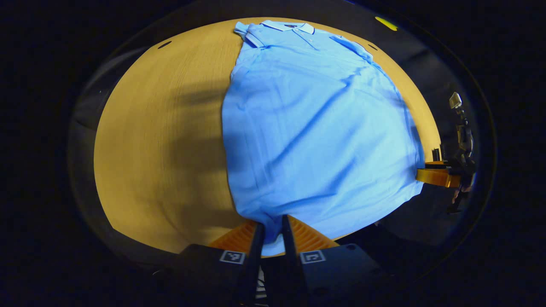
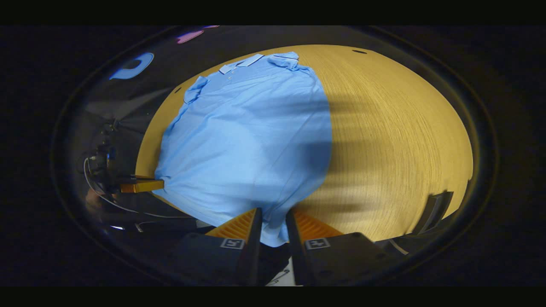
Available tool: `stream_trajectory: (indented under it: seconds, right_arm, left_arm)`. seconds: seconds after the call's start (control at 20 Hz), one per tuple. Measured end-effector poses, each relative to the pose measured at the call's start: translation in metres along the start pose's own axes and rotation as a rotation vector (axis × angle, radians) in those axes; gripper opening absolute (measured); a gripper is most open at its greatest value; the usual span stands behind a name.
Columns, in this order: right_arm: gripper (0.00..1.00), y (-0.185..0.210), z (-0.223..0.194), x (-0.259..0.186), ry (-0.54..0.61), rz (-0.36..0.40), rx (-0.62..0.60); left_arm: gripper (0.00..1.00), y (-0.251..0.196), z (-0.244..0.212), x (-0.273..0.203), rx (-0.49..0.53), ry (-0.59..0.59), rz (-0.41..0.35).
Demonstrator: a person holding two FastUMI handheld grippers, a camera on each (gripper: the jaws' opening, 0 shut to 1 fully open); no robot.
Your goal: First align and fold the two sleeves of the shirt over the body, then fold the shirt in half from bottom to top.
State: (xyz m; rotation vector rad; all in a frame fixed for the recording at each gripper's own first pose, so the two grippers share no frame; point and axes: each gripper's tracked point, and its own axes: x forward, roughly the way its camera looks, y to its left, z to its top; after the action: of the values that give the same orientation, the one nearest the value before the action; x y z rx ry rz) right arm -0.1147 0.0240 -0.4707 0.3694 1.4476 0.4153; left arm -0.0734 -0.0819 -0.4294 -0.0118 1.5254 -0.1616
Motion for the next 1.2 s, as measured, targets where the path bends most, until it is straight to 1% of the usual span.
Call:
stream_trajectory:
  seconds: [0.05,0.1,0.15,0.2,0.25,0.35,0.4,0.55,0.6,0.65,0.8,0.95,1.0,1.05,1.15,1.2]
  right_arm:
    - [0.22,0.002,0.006,0.001,-0.014,0.032,0.048]
    - [0.13,0.007,0.006,0.004,-0.018,0.068,0.079]
    - [0.05,0.010,0.008,0.005,-0.033,0.100,0.098]
    - [0.11,0.008,0.018,0.003,-0.066,0.111,0.146]
    - [0.09,0.009,0.016,0.007,-0.068,0.133,0.189]
    - [0.00,0.010,0.017,0.006,-0.077,0.169,0.209]
    - [0.05,0.010,0.017,0.005,-0.079,0.179,0.206]
    - [0.05,0.013,0.020,0.003,-0.086,0.220,0.209]
    - [0.00,0.017,0.023,0.000,-0.098,0.245,0.225]
    - [0.05,0.020,0.028,-0.004,-0.115,0.268,0.240]
    - [0.05,0.031,0.045,-0.016,-0.168,0.329,0.264]
    - [0.05,0.040,0.069,-0.030,-0.233,0.371,0.246]
    - [0.00,0.043,0.079,-0.034,-0.262,0.384,0.240]
    - [0.05,0.047,0.090,-0.039,-0.288,0.400,0.239]
    - [0.00,0.052,0.117,-0.050,-0.347,0.428,0.232]
    - [0.10,0.052,0.131,-0.055,-0.376,0.436,0.223]
  left_arm:
    - [0.13,-0.002,0.001,-0.001,-0.016,-0.011,-0.035]
    - [0.12,-0.003,0.002,0.000,-0.032,-0.026,-0.056]
    - [0.06,-0.003,0.001,-0.003,-0.034,-0.039,-0.074]
    - [0.06,-0.004,0.000,-0.002,-0.024,-0.051,-0.090]
    - [0.06,-0.004,0.001,-0.004,-0.018,-0.066,-0.105]
    - [0.06,-0.004,0.000,-0.004,-0.019,-0.082,-0.138]
    - [0.06,-0.003,0.000,-0.004,-0.031,-0.089,-0.155]
    - [0.06,-0.004,0.006,-0.009,-0.060,-0.125,-0.206]
    - [0.06,-0.004,0.011,-0.013,-0.061,-0.145,-0.218]
    - [0.06,-0.002,0.015,-0.017,-0.061,-0.169,-0.223]
    - [0.06,-0.001,0.036,-0.032,-0.072,-0.238,-0.235]
    - [0.06,-0.004,0.065,-0.049,-0.076,-0.309,-0.255]
    - [0.06,-0.005,0.075,-0.054,-0.075,-0.328,-0.257]
    - [0.06,-0.006,0.087,-0.059,-0.073,-0.354,-0.259]
    - [0.06,-0.010,0.111,-0.071,-0.068,-0.403,-0.271]
    - [0.06,-0.013,0.126,-0.078,-0.061,-0.429,-0.280]
